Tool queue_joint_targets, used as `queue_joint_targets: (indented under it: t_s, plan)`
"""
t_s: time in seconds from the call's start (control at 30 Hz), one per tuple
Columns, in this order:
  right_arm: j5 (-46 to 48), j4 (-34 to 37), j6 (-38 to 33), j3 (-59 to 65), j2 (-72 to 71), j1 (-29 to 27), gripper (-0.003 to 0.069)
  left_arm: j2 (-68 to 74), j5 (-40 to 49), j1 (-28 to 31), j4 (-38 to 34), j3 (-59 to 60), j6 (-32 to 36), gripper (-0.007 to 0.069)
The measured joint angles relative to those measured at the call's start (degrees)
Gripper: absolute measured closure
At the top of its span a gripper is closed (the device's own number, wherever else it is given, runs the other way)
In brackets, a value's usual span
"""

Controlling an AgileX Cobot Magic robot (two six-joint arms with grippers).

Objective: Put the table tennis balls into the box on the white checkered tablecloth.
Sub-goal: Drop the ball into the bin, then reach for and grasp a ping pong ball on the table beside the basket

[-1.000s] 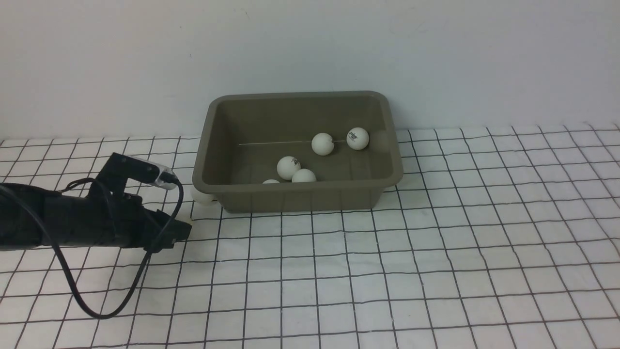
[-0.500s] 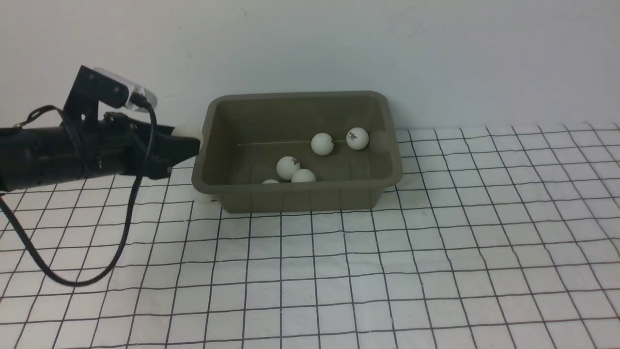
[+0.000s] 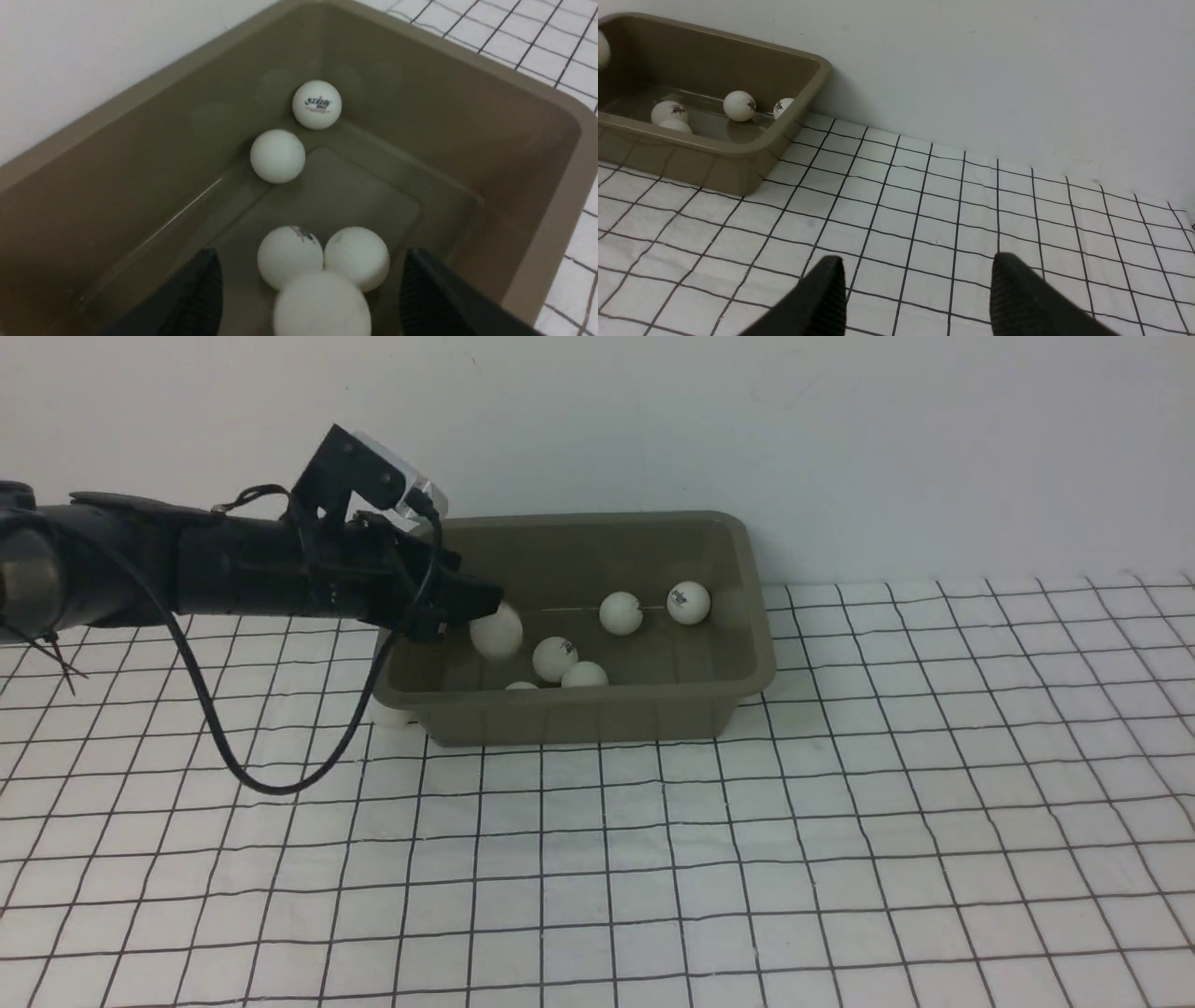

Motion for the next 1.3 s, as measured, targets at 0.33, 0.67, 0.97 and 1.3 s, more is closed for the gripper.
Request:
queue_joint_targets:
  t_s: [0.33,0.67,0.97,1.3]
  plan:
    - [0.8,0.1,0.0,0.0,0.0,0.0,0.027,-7.3,4.9,11.4,15.7,-0.6,-17.5,0.0159]
    - [0.8,0.1,0.0,0.0,0.0,0.0,0.027,-3.6,20.4,24.2,13.5,-0.9,-1.2,0.0167]
    - [0.8,0.1,0.0,0.0,0.0,0.0,0.027,3.5,17.8,20.8,15.7,-0.9,5.3,0.0167]
    - [1.1,0.1,0.0,0.0,0.0,0.0,0.027,9.1,11.6,15.4,15.0,-0.9,9.2,0.0153]
